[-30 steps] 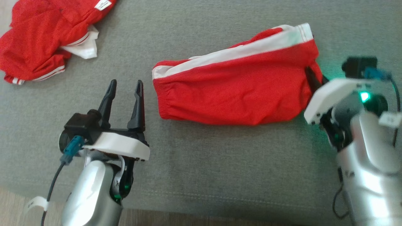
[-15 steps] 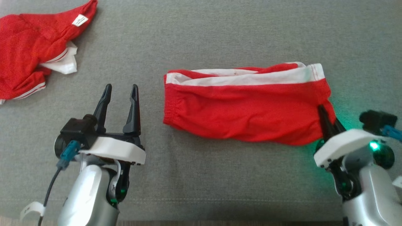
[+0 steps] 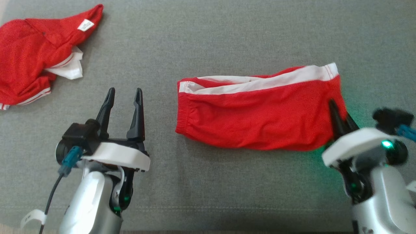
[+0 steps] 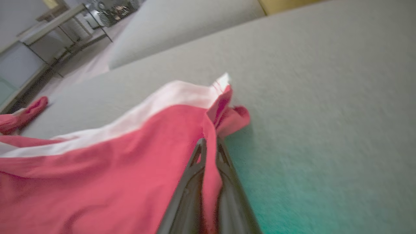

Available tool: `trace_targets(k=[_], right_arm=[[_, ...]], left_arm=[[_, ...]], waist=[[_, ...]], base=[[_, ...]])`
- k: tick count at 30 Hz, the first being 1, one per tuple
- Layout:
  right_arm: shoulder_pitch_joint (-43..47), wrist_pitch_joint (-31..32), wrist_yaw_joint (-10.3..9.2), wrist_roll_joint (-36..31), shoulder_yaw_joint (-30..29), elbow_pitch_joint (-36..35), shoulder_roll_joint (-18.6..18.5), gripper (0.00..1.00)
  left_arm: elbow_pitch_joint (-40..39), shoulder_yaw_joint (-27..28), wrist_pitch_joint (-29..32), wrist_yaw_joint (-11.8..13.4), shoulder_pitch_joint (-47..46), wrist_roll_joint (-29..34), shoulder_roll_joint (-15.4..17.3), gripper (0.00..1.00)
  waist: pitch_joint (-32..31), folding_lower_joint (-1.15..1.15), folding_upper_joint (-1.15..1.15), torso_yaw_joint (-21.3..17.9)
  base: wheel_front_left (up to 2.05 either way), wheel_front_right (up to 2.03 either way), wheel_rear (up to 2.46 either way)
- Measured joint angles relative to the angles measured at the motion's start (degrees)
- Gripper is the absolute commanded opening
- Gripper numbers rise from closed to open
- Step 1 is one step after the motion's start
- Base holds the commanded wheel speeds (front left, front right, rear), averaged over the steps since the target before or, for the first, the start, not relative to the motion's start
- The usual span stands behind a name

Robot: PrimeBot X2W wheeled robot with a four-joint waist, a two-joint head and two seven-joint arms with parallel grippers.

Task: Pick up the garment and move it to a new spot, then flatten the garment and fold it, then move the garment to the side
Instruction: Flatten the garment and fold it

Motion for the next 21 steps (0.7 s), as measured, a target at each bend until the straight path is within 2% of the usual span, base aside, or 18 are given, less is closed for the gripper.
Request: trace_targets(k=[6, 10, 16, 21], right_arm=[[-2.5, 3.0, 0.00, 0.4, 9.7, -8.6, 0.0, 0.00], [-3.1, 4.6, 0.00, 2.9, 16.8, -9.3, -0.1, 0.00], [-5.1, 2.7, 0.00, 10.0, 27.7, -3.9, -0.4, 0.00], [-7.8, -1.7, 0.00, 14.7, 33.1, 3.5, -0.5, 0.00]], left_arm=[[0.5, -0.1, 0.0, 0.0, 1.5, 0.0, -0.1, 1.00], [1.0, -0.7, 0.0, 0.0, 1.9, 0.0, -0.3, 1.00], [1.4, -1.2, 0.0, -0.4, 2.1, -0.1, -0.6, 1.00], [1.5, -1.6, 0.0, -0.4, 2.2, -0.1, -0.7, 1.00]], waist=[[-2.3, 0.00, 0.00, 0.7], [-3.7, 0.00, 0.00, 1.8], [-4.8, 0.00, 0.00, 4.1], [-4.5, 0.00, 0.00, 5.6]], base=[[0.00, 0.00, 0.00], [0.00, 0.00, 0.00], [0.00, 0.00, 0.00], [0.00, 0.00, 0.00]])
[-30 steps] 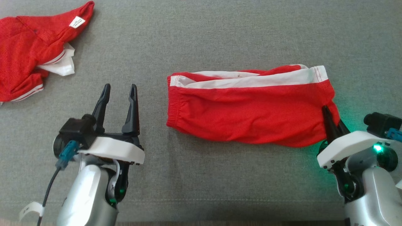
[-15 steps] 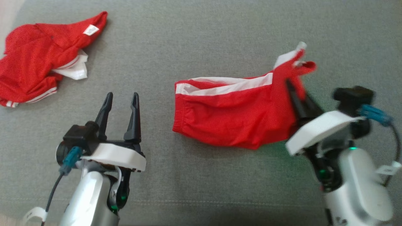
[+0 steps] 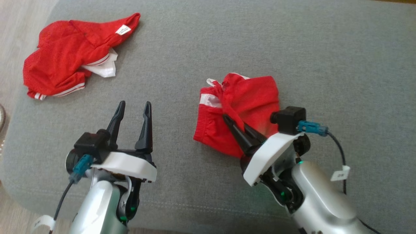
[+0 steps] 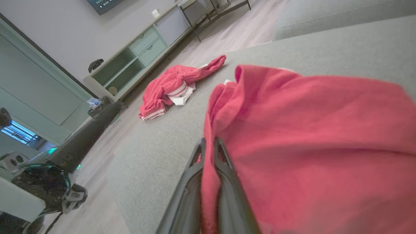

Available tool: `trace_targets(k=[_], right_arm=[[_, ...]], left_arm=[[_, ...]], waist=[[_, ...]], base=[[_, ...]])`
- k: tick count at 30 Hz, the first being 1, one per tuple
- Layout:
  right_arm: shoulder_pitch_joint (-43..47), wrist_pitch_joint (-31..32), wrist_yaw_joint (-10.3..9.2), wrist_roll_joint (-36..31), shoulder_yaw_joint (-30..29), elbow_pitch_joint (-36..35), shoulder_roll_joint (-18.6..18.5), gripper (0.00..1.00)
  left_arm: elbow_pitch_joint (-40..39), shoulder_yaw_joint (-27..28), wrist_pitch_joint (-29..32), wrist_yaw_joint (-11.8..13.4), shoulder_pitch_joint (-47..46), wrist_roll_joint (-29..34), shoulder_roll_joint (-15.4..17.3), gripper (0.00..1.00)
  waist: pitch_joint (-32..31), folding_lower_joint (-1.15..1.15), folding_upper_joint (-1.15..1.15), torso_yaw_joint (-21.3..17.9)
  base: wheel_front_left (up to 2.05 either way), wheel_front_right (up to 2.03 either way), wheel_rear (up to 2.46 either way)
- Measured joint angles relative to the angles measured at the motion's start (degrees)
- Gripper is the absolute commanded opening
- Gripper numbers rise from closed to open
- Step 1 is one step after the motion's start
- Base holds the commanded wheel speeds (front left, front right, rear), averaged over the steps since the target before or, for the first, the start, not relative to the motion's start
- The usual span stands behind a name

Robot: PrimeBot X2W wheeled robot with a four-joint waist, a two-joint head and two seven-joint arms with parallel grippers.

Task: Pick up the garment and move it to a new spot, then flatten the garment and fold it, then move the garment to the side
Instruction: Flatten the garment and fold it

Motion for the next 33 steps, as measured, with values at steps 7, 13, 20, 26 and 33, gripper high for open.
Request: trace_targets(k=[7, 13, 20, 26, 33], right_arm=[[-4.6, -6.1, 0.00, 3.4, 4.8, 5.8, -0.5, 1.00], [-7.8, -12.4, 0.00, 4.8, 5.6, 3.7, -0.5, 1.00], [-7.8, -15.8, 0.00, -2.9, -6.9, 1.8, -0.5, 1.00], [-1.2, -14.6, 0.00, -14.7, -21.0, -3.0, -0.5, 1.00], [9.7, -11.8, 0.00, -21.7, -30.3, -9.8, -0.1, 1.00]], left_arm=[[0.0, 0.3, 0.0, 0.0, 0.0, 0.0, -0.1, 1.00], [0.0, 0.6, 0.0, 0.0, 0.0, 0.0, -0.1, 1.00], [-0.2, 0.9, 0.0, 0.0, 0.0, 0.0, 0.2, 1.00], [-1.4, 1.6, 0.0, 0.6, 0.0, 0.1, 1.2, 1.00], [-2.9, 2.2, 0.0, 1.3, 2.4, 0.6, 2.8, 1.00]], waist=[[1.4, 0.00, 0.00, 0.0], [1.6, 0.00, 0.00, -1.8], [1.0, 0.00, 0.00, -4.0], [0.3, 0.00, 0.00, -5.6], [-1.0, 0.00, 0.00, -6.9]], base=[[0.00, 0.00, 0.00], [0.00, 0.00, 0.00], [0.00, 0.00, 0.00], [0.00, 0.00, 0.00], [0.00, 0.00, 0.00]])
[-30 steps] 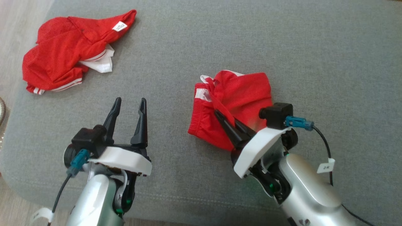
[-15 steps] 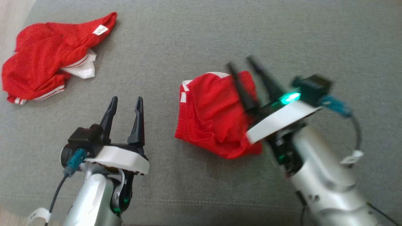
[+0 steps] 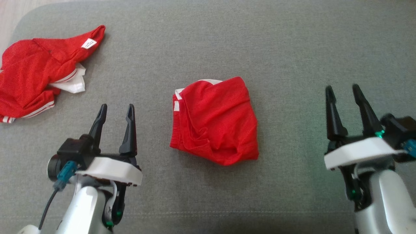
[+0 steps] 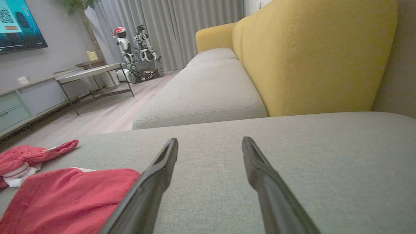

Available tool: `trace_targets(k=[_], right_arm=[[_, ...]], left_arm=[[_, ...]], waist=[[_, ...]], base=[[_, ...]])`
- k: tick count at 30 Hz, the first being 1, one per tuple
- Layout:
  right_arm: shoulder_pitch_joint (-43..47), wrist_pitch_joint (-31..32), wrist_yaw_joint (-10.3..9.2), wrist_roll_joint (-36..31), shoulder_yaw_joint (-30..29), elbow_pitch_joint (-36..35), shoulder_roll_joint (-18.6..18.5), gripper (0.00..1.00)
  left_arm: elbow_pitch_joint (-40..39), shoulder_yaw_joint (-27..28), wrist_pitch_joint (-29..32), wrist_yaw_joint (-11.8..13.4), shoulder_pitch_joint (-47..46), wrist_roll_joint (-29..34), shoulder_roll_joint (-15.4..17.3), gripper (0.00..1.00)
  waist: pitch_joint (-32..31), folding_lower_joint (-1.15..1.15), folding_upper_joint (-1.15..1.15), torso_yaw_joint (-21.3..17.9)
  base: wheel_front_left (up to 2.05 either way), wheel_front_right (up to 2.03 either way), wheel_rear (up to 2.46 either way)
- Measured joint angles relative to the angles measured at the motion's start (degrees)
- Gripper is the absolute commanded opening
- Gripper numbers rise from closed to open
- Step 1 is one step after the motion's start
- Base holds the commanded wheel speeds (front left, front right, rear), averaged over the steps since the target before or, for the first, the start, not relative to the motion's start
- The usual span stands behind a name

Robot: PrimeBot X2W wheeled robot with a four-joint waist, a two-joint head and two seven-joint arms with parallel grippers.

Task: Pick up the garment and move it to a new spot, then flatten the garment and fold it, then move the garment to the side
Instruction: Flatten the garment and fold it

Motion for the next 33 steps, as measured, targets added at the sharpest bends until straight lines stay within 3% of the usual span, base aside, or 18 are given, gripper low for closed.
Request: trace_targets(k=[6, 23, 25, 29, 33], right_arm=[[3.5, 2.1, 0.00, -1.3, -1.1, -3.8, 0.5, 1.00], [3.8, 4.4, 0.00, -1.4, -1.3, -5.0, 0.6, 1.00], [3.6, 4.7, 0.00, -1.4, -1.0, -4.2, 0.6, 0.00], [2.6, 5.2, 0.00, -2.4, 2.0, -1.2, 0.6, 0.00], [-0.9, 5.1, 0.00, -1.5, 9.6, 2.5, 0.6, 0.00]], left_arm=[[-1.3, -0.2, 0.9, 0.3, 0.9, 0.1, 1.0, 1.00], [-2.1, -0.8, 1.5, 0.8, 1.2, 0.1, 1.5, 1.00], [-2.1, -1.0, 1.5, 0.8, 1.2, 0.1, 1.5, 1.00], [-2.1, -1.7, 1.5, 0.7, 0.7, 0.1, 1.4, 1.00], [-1.4, -2.0, 1.4, 0.5, -0.4, 0.1, 1.2, 1.00]], waist=[[-0.3, 0.00, 0.00, -0.5], [0.2, 0.00, 0.00, 0.3], [0.5, 0.00, 0.00, 0.6], [1.2, 0.00, 0.00, 1.4], [1.6, 0.00, 0.00, 2.6]], base=[[0.00, 0.00, 0.00], [0.00, 0.00, 0.00], [0.00, 0.00, 0.00], [0.00, 0.00, 0.00], [0.00, 0.00, 0.00]])
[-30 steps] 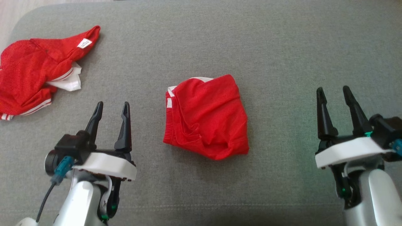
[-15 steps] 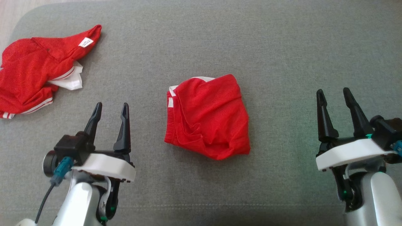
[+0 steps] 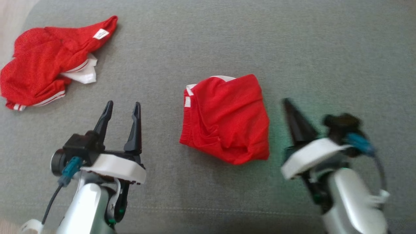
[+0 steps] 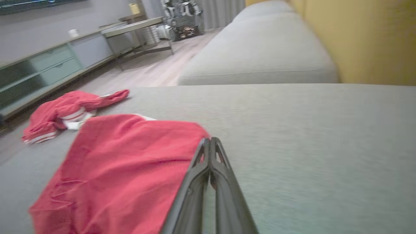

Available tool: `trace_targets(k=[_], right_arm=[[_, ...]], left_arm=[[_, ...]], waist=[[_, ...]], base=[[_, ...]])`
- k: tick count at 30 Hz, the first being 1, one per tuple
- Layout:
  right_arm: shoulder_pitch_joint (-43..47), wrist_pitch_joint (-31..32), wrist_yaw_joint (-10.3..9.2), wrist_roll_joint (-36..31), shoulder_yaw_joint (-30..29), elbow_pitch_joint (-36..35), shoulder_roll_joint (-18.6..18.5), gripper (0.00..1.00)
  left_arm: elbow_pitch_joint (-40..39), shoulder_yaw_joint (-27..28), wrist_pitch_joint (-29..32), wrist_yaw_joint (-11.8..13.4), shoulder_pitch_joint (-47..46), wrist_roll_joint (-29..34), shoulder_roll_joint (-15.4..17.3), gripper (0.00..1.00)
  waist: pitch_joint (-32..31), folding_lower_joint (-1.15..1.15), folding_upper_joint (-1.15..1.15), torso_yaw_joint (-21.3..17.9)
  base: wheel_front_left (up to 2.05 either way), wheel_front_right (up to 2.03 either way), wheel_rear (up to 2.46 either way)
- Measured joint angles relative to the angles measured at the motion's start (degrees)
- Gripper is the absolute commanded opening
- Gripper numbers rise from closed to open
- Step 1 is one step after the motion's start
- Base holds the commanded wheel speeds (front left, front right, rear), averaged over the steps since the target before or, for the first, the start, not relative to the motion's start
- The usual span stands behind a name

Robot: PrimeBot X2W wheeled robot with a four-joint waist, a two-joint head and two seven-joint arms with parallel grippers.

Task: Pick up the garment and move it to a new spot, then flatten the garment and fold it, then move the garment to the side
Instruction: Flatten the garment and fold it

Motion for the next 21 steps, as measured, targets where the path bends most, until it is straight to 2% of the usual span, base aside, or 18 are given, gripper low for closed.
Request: trace_targets(k=[5, 13, 21], right_arm=[[-4.1, -1.4, 0.00, 5.9, 12.2, 7.4, -0.1, 0.00], [-8.3, -4.5, 0.00, 13.0, 22.2, 18.5, -0.6, 0.00], [-11.3, -5.5, 0.00, 18.3, 33.7, 22.0, -0.9, 0.00]], left_arm=[[1.1, -0.9, -0.4, -0.5, -1.0, -0.1, -0.7, 1.00], [2.2, -1.3, -0.6, -0.6, -1.1, -0.2, -1.3, 1.00], [2.7, -1.3, -1.0, -0.7, -1.6, -0.2, -1.5, 1.00]], waist=[[0.3, 0.00, 0.00, 2.0], [1.0, 0.00, 0.00, 4.0], [1.3, 0.00, 0.00, 4.2]], base=[[0.00, 0.00, 0.00], [0.00, 0.00, 0.00], [0.00, 0.00, 0.00]])
